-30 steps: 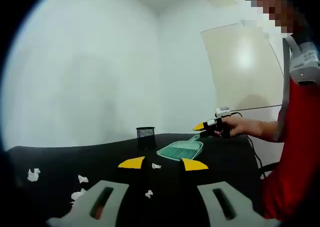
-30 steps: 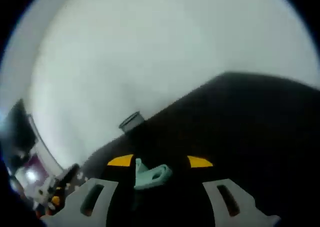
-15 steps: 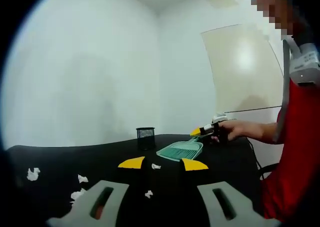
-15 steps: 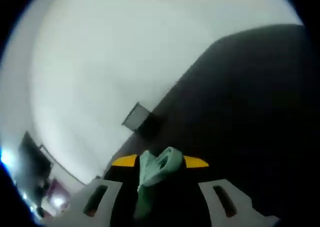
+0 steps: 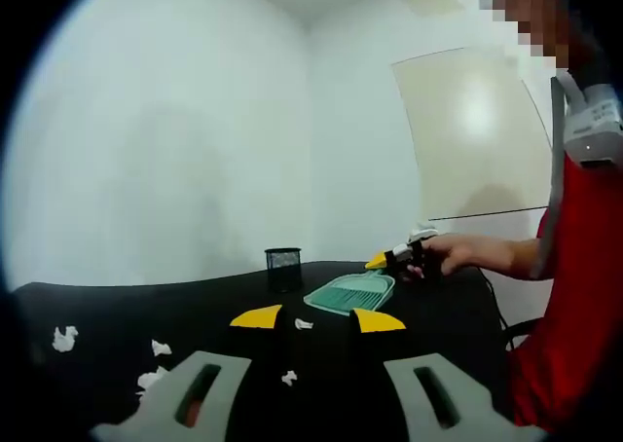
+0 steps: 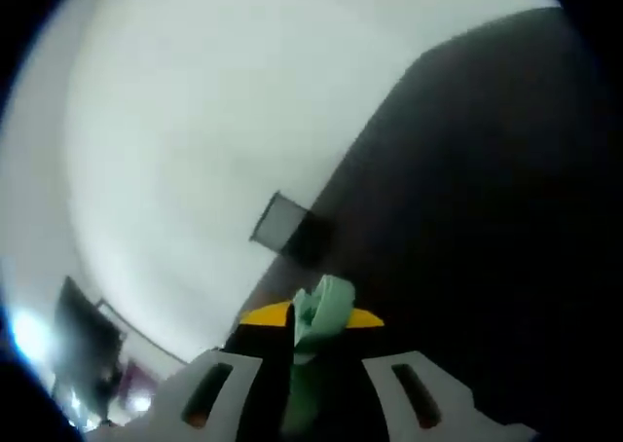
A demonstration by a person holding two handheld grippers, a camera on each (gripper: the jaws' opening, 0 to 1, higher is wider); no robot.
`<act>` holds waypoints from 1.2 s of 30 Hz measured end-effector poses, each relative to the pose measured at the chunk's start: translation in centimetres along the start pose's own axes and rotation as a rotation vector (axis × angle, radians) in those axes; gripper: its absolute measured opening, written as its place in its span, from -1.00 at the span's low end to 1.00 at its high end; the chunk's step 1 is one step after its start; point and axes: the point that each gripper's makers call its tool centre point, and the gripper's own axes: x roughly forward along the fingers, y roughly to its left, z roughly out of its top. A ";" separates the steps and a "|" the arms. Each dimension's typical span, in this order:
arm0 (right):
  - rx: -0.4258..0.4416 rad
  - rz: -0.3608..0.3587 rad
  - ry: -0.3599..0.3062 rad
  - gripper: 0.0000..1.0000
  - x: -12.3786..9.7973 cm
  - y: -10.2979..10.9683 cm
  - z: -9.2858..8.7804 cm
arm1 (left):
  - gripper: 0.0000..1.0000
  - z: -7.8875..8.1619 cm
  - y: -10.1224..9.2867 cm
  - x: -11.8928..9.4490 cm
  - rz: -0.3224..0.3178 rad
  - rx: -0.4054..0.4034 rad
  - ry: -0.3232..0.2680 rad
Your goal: Pick up the broom and sweep the trash on the tabletop into the dustpan.
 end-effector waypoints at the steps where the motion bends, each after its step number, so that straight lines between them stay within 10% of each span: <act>1: 0.021 0.024 -0.001 -0.71 -0.2 0.5 0.0 | -0.51 0.0 0.0 0.0 0.000 0.000 0.000; 15: 0.085 0.146 -0.001 -0.77 -2.7 5.2 -1.4 | -0.51 0.0 0.0 0.0 -0.002 -0.001 0.001; 36: 0.233 0.144 0.103 -0.77 -2.7 5.4 -10.0 | -0.51 0.0 -0.1 0.0 -0.005 -0.002 0.002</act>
